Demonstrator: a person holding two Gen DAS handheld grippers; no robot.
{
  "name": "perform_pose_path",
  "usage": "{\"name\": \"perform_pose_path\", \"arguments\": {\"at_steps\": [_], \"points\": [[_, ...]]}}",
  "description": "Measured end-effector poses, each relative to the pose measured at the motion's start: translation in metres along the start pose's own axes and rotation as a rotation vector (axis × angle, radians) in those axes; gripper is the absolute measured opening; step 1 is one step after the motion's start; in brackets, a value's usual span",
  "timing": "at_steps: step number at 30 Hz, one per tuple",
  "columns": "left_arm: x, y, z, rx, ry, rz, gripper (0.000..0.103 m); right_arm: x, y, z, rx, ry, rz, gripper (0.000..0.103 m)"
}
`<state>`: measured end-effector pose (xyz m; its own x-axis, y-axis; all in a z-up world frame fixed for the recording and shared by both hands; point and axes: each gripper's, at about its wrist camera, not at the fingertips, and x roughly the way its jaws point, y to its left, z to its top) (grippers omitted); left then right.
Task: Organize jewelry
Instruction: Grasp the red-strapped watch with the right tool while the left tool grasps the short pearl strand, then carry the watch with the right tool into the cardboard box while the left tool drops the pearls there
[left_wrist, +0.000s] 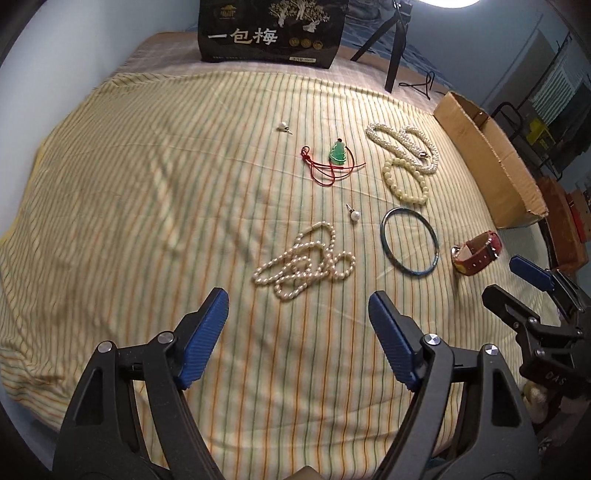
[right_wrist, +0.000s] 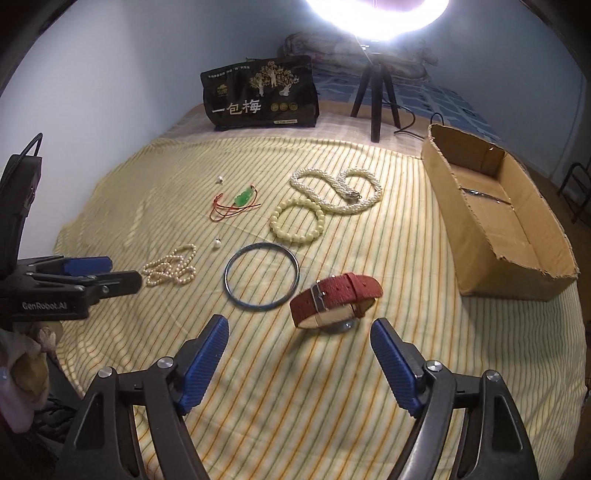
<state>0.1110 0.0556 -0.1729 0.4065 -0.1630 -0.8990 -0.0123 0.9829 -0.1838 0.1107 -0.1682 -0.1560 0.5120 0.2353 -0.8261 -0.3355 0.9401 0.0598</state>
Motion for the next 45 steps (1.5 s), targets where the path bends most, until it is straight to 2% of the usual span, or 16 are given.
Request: {"name": "perform_pose_path", "arguments": {"at_steps": [6, 10, 15, 20, 22, 25, 27, 29, 31, 32, 34, 38, 45], "points": [[0.027, -0.006, 0.006, 0.005, 0.035, 0.041, 0.081, 0.014, -0.004, 0.004, 0.021, 0.028, -0.002, 0.081], [0.046, -0.002, 0.010, -0.026, 0.065, 0.069, 0.081, 0.020, -0.009, 0.006, 0.045, 0.040, 0.003, 0.081], [0.056, -0.008, 0.015, -0.013, 0.041, 0.125, 0.081, 0.028, -0.013, 0.010, 0.069, 0.057, 0.001, 0.081], [0.058, -0.007, 0.017, -0.012, 0.025, 0.135, 0.079, 0.033, -0.014, 0.014, 0.079, 0.069, 0.004, 0.078], [0.058, -0.009, 0.018, -0.006, 0.016, 0.143, 0.073, 0.035, -0.014, 0.015, 0.082, 0.074, 0.003, 0.074], [0.057, -0.009, 0.020, -0.011, 0.006, 0.146, 0.059, 0.039, -0.014, 0.015, 0.093, 0.087, 0.020, 0.062], [0.056, -0.006, 0.020, -0.020, 0.003, 0.134, 0.055, 0.043, -0.013, 0.014, 0.093, 0.099, 0.031, 0.044], [0.055, -0.003, 0.022, -0.021, -0.009, 0.139, 0.040, 0.046, -0.011, 0.013, 0.089, 0.111, 0.043, 0.029], [0.053, 0.000, 0.023, -0.023, -0.014, 0.134, 0.021, 0.046, -0.010, 0.013, 0.092, 0.106, 0.057, 0.020], [0.052, 0.003, 0.023, -0.031, -0.014, 0.127, 0.017, 0.045, -0.011, 0.013, 0.098, 0.104, 0.073, 0.014], [0.051, 0.007, 0.025, -0.051, -0.012, 0.102, 0.011, 0.043, -0.011, 0.013, 0.108, 0.099, 0.084, 0.012], [0.045, 0.014, 0.024, -0.070, -0.012, 0.078, 0.009, 0.038, -0.013, 0.015, 0.111, 0.088, 0.098, 0.006], [0.016, 0.014, 0.021, -0.068, -0.069, 0.056, 0.006, 0.016, -0.012, 0.022, 0.094, 0.037, 0.117, 0.006]]}}
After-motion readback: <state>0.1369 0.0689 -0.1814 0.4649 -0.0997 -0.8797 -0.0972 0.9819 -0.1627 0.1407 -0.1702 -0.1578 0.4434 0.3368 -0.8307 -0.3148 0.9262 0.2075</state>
